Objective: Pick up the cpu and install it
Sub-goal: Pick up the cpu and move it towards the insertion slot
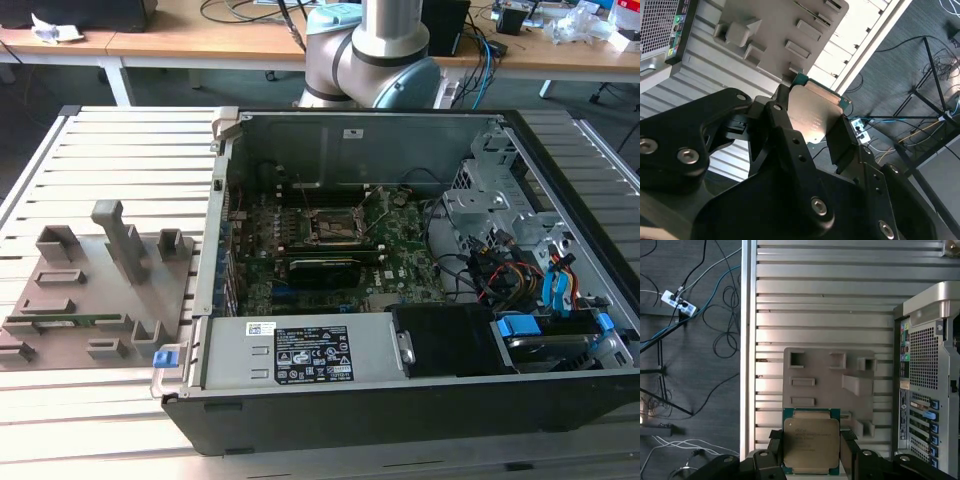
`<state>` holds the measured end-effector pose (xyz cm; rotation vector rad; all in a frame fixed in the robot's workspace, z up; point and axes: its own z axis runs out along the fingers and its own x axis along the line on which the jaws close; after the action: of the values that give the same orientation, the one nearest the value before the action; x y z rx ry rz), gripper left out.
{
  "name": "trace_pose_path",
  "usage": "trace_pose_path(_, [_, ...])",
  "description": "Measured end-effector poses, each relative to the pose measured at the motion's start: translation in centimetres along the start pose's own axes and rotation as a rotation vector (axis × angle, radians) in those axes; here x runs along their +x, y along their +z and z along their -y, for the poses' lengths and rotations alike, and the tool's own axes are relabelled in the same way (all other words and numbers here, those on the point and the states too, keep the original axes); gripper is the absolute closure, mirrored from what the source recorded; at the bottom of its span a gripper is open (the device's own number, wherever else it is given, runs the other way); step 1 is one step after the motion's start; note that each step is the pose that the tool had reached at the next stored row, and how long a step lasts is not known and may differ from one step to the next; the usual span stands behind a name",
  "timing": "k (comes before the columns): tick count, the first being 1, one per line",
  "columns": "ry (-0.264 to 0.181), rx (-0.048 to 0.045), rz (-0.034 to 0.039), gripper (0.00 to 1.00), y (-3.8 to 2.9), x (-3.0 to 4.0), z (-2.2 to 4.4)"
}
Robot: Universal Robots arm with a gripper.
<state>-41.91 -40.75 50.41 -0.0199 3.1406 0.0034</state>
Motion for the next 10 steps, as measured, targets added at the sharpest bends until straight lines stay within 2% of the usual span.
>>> trace_pose_path(3, [0.000,0.0007,0.0000,0.45,-0.77,0.00,-0.11])
trace_pose_path(5, [0.000,0.0023,-0.0001,0.45,-1.88,-0.01,-0.30])
trace_pose_path(10, [0.000,0.0024,-0.0014,0.45,-1.90,-0.07,-0.37])
